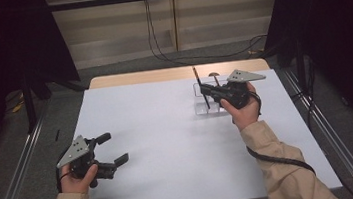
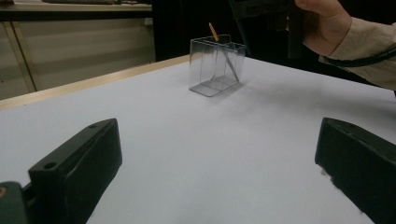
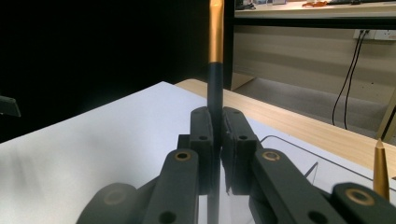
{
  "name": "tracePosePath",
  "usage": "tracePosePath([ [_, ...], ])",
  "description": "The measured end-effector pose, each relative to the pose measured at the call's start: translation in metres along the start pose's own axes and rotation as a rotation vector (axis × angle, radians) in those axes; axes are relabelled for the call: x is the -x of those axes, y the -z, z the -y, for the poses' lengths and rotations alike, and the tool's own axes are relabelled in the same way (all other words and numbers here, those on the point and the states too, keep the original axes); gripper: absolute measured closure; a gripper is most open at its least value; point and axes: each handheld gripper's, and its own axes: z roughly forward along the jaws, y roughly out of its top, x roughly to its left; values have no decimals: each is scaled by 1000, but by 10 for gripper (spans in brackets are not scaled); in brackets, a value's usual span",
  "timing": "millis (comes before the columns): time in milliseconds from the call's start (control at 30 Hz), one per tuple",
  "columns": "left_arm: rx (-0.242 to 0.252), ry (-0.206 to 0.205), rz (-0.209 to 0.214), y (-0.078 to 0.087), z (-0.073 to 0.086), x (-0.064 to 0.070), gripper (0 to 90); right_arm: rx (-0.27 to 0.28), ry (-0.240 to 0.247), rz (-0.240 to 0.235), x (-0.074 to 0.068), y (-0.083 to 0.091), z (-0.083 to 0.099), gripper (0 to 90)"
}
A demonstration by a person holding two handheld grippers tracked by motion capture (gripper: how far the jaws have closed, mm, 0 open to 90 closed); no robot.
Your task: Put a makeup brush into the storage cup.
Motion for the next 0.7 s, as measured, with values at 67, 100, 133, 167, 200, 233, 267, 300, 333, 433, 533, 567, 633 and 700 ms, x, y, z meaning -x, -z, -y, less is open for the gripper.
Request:
tracePosePath([
  [67, 0, 0, 0, 0, 0, 0, 6, 10, -3, 6, 1, 1, -1, 838],
  [100, 0, 0, -1, 0, 0, 0, 6, 15, -5, 6, 2, 2, -2, 838],
  [133, 0, 0, -1, 0, 0, 0, 6, 20, -9, 10, 3, 2, -2, 838],
  [167, 0, 0, -1, 0, 0, 0, 6, 24, -10, 13, 4, 3, -2, 838],
  [200, 1, 0, 0, 0, 0, 0, 6, 26, -14, 17, 4, 3, -3, 838],
  [233, 2, 0, -1, 0, 0, 0, 6, 28, -14, 18, 5, 4, -3, 838],
  [267, 3, 0, 0, 0, 0, 0, 6, 29, -14, 22, 6, 5, -4, 838],
  [300, 3, 1, 1, 0, 0, 0, 6, 31, -13, 23, 7, 5, -4, 838],
  [333, 1, -1, -1, 0, 0, 0, 6, 33, -14, 25, 8, 6, -4, 838],
  [433, 3, -1, 0, 0, 0, 0, 6, 43, -18, 31, 10, 7, -6, 838],
  [533, 1, -1, -1, 0, 0, 0, 6, 46, -19, 37, 13, 9, -7, 838],
  [567, 0, -1, -1, 0, 0, 0, 6, 49, -18, 39, 15, 10, -7, 838],
  [633, 0, -2, 0, 0, 0, 0, 6, 51, -23, 41, 15, 10, -7, 838],
  [700, -1, -1, 0, 0, 0, 0, 6, 58, -27, 49, 18, 12, -7, 838],
])
